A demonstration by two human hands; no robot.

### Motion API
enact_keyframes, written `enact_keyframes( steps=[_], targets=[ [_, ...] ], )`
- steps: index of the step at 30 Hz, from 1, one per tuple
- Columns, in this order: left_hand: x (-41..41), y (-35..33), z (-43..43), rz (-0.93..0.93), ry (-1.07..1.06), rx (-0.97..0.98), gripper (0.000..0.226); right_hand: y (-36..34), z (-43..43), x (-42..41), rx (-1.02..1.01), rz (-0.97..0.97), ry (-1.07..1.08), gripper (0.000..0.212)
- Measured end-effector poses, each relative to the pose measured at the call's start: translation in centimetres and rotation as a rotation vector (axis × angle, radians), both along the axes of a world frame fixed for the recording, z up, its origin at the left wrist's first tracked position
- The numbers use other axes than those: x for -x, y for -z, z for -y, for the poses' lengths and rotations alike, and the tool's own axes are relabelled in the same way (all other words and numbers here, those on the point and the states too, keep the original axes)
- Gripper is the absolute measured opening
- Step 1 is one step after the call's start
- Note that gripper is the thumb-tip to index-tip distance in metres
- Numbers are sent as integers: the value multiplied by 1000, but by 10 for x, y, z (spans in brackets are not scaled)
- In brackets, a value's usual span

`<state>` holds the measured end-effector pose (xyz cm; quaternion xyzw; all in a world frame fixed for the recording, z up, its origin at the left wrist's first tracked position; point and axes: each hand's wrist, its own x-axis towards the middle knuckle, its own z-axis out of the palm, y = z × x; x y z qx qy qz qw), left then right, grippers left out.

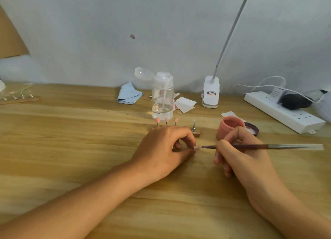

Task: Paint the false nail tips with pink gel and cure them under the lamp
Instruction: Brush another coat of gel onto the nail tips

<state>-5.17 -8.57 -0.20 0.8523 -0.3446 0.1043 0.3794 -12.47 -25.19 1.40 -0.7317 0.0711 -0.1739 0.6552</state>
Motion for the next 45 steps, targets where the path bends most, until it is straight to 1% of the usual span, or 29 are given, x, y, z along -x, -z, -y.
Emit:
enact_keyframes(
  steps=[2,5,7,10,13,16,18,20,24,27,30,32,35,37,40,43,45],
  targets=[
    [0,0,0,-19,1,10,12,-1,0,1,-14,23,-2,12],
    [0,-2,0,-51,4,15,21,-3,-2,4,-25,58,-96,13],
    [0,-2,0,-70,3,9,21,-4,-4,5,6,42,-126,14],
    [0,-3,1,-115,-5,24,17,-1,-2,1,18,6,-46,14],
    [0,-3,0,-151,-5,58,22,-2,-1,1,-18,20,1,15],
    [-1,-3,0,-184,-2,76,25,-4,-2,5,-29,70,-91,15],
    [-1,-3,1,-190,-4,73,25,-4,-4,6,15,58,-141,15],
    [0,-3,1,-193,-4,70,23,-2,-4,4,45,33,-117,15],
    [0,-4,1,-208,-1,82,21,0,-1,1,-10,25,-1,16],
    [-1,-4,1,-215,3,90,24,-2,-2,4,-30,79,-65,16],
    [-1,-4,1,-212,0,89,25,-3,-4,5,28,73,-142,15],
    [-1,-4,1,-209,0,82,26,-1,-3,3,51,45,-105,15],
    [-1,-4,1,-214,1,85,25,1,0,1,12,38,-15,15],
    [-1,-4,1,-221,1,96,27,1,1,1,-29,85,-1,15],
    [-1,-5,1,-228,2,109,25,-1,1,4,-58,229,26,15],
    [-1,-6,1,-239,-9,124,20,-7,3,4,8,366,92,16],
    [0,-7,0,-234,-20,117,17,-10,10,2,47,398,142,13]
  ],
)
